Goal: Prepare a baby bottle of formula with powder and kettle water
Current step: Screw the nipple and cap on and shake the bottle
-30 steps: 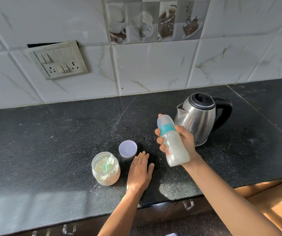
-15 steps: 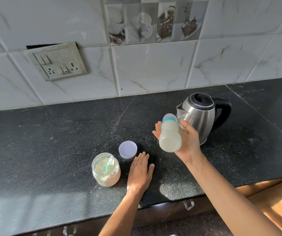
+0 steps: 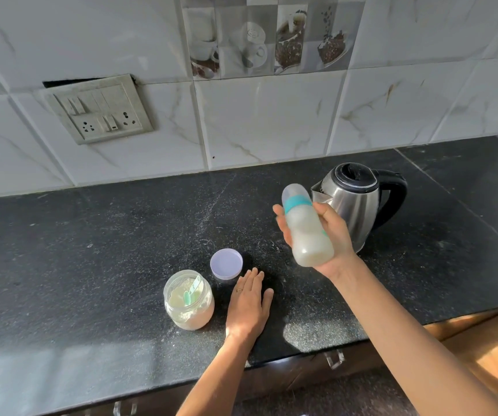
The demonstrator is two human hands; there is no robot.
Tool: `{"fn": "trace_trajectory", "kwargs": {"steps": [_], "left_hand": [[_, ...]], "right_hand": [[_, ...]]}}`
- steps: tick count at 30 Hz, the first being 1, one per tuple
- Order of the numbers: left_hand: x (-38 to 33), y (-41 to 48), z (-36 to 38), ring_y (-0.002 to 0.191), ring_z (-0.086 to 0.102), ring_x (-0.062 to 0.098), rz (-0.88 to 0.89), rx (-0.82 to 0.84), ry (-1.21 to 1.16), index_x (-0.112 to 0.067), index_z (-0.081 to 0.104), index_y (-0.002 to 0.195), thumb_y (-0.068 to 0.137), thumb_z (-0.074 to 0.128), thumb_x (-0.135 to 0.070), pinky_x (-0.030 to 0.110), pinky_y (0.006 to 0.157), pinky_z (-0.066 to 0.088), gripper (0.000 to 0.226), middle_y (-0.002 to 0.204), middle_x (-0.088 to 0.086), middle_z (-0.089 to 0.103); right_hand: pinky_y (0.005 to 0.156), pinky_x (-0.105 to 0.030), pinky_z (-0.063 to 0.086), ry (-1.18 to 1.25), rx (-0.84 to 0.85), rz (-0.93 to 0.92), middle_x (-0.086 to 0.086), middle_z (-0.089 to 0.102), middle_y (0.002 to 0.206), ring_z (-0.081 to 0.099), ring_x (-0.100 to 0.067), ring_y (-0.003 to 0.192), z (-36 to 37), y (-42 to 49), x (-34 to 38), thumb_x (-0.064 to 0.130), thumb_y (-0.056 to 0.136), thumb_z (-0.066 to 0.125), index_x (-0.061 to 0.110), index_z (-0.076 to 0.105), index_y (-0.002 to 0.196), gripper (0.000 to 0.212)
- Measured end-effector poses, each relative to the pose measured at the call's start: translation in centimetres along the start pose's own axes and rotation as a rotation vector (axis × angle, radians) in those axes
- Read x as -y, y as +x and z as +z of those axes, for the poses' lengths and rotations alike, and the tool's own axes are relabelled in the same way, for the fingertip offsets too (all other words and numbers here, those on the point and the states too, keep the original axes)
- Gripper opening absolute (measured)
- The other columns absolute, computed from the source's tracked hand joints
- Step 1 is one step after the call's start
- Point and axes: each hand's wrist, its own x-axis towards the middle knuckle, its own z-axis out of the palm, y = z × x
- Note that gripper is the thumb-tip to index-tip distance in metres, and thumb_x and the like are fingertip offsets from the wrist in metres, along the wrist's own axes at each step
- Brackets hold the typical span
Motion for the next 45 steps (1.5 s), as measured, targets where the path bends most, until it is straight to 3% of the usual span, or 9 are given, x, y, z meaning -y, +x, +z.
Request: {"fn": "trace_trajectory", "kwargs": {"steps": [6,9,16,21,26,30,34,38,45], "left_hand": [[0.1,0.0,0.1,0.142,0.025,0.014,0.002,0.010,-0.009,-0.014,0.043,0.141,0.092,0.018,-0.049,0.016,0.112,-0.005,0.065,0.150,0.003,0.037],[0.2,-0.1,0.0,0.142,0.025,0.015,0.008,0.019,-0.006,-0.013,0.042,0.141,0.092,0.018,-0.049,0.017,0.112,-0.005,0.065,0.150,0.004,0.037],[0.3,-0.2,0.0,0.143,0.023,0.015,0.018,0.027,-0.013,-0.013,0.040,0.142,0.093,0.018,-0.049,0.018,0.113,-0.005,0.064,0.151,0.004,0.035],[0.4,-0.1,0.2,0.140,0.032,0.018,0.025,0.023,-0.013,-0.010,0.047,0.137,0.095,0.028,-0.045,0.020,0.113,0.001,0.058,0.146,0.007,0.043],[0.5,-0.2,0.2,0.143,0.024,0.015,0.029,0.013,-0.013,-0.012,0.041,0.141,0.095,0.022,-0.047,0.018,0.113,-0.004,0.062,0.151,0.004,0.036],[0.5,-0.1,0.3,0.142,0.026,0.016,0.034,-0.005,-0.021,-0.012,0.044,0.140,0.095,0.023,-0.047,0.017,0.112,-0.005,0.061,0.149,0.005,0.039],[0.6,-0.1,0.3,0.143,0.022,0.014,0.032,-0.003,-0.018,-0.014,0.041,0.142,0.095,0.021,-0.048,0.018,0.113,-0.004,0.061,0.151,0.002,0.036],[0.6,-0.1,0.4,0.141,0.029,0.017,0.034,0.012,-0.024,-0.012,0.045,0.139,0.096,0.028,-0.045,0.020,0.114,0.002,0.056,0.148,0.005,0.041],[0.4,0.0,0.3,0.142,0.026,0.016,0.022,-0.004,-0.025,-0.013,0.044,0.140,0.095,0.026,-0.046,0.021,0.115,0.002,0.059,0.150,0.004,0.038]], "right_hand": [[0.061,-0.030,0.059,-0.063,0.176,0.028,-0.015,0.061,0.103,0.068,-0.025,0.084,-0.5,-0.1,-1.5,0.032,0.053,0.092,0.003,0.053,0.119,0.082],[0.071,-0.037,0.059,-0.077,0.019,-0.105,-0.015,0.066,0.115,0.067,-0.032,0.100,-0.4,0.9,-1.5,0.037,0.063,0.084,0.007,0.054,0.125,0.075],[0.060,-0.032,0.057,0.019,-0.107,-0.139,-0.011,0.064,0.107,0.064,-0.020,0.074,0.0,0.6,-0.8,0.038,0.087,0.054,0.008,0.057,0.116,0.041],[0.071,-0.042,0.056,-0.405,0.069,-0.146,-0.011,0.065,0.102,0.067,-0.026,0.087,-0.8,-0.3,-1.3,0.035,0.051,0.091,0.015,0.046,0.132,0.095],[0.073,-0.031,0.056,-0.171,-0.073,-0.263,-0.011,0.068,0.110,0.066,-0.019,0.087,-1.0,0.7,-1.5,0.037,0.042,0.094,0.013,0.040,0.141,0.114],[0.068,-0.029,0.055,-0.270,0.033,-0.170,-0.017,0.065,0.115,0.062,-0.019,0.074,-0.6,0.1,-2.1,0.033,0.055,0.087,0.010,0.048,0.133,0.090],[0.064,-0.029,0.058,0.052,-0.154,-0.211,-0.011,0.062,0.100,0.067,-0.019,0.073,-0.3,1.1,-1.7,0.034,0.070,0.076,0.012,0.058,0.110,0.049],[0.070,-0.042,0.058,-0.301,-0.047,-0.070,-0.013,0.064,0.093,0.069,-0.028,0.084,-0.5,0.5,-2.6,0.042,0.044,0.093,0.010,0.050,0.123,0.096],[0.068,-0.050,0.058,-0.173,-0.130,-0.205,-0.014,0.056,0.105,0.070,-0.035,0.082,-0.1,1.1,-2.5,0.038,0.078,0.067,0.011,0.046,0.128,0.060]]}}
